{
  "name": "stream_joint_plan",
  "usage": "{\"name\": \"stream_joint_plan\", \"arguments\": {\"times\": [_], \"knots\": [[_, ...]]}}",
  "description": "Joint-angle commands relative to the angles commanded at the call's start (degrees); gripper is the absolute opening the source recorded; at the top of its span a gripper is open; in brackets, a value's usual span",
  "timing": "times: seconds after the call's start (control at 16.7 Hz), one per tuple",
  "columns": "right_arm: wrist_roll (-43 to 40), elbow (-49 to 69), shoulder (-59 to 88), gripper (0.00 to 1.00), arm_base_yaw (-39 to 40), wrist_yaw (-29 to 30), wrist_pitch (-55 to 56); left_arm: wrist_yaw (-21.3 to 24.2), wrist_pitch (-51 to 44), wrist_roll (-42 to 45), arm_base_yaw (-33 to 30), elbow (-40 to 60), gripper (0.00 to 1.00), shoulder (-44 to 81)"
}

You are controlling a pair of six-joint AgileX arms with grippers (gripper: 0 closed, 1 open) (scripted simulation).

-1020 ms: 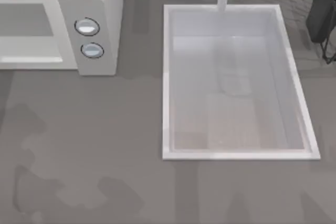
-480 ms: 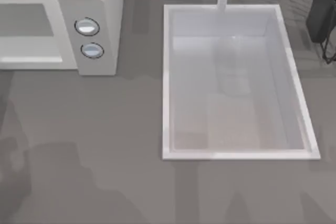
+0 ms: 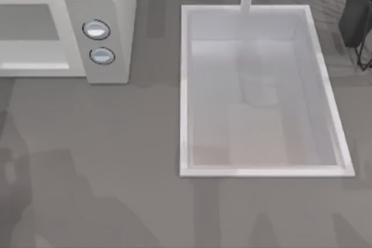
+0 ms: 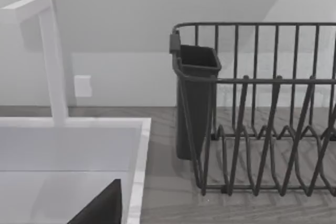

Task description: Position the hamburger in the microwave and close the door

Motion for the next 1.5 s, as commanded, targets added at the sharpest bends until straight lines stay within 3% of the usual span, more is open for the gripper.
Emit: {"name": "stream_joint_plan", "arguments": {"times": [0.18, 0.6, 0.9, 1.5], "knots": [[0.0, 0.0, 0.0, 1.0, 0.0, 0.0, 0.0, 0.0, 2.26, -0.08, 0.12, -1.3, 1.0, 1.29], [0.0, 0.0, 0.0, 1.0, 0.0, 0.0, 0.0, 0.03, 17.81, 0.24, 0.32, -8.69, 1.0, 9.05], [0.0, 0.0, 0.0, 1.0, 0.0, 0.0, 0.0, 0.03, 18.77, 0.28, 0.35, -9.25, 1.0, 9.67], [0.0, 0.0, 0.0, 1.0, 0.0, 0.0, 0.0, 0.03, 18.77, 0.28, 0.35, -9.25, 0.25, 9.67]]}}
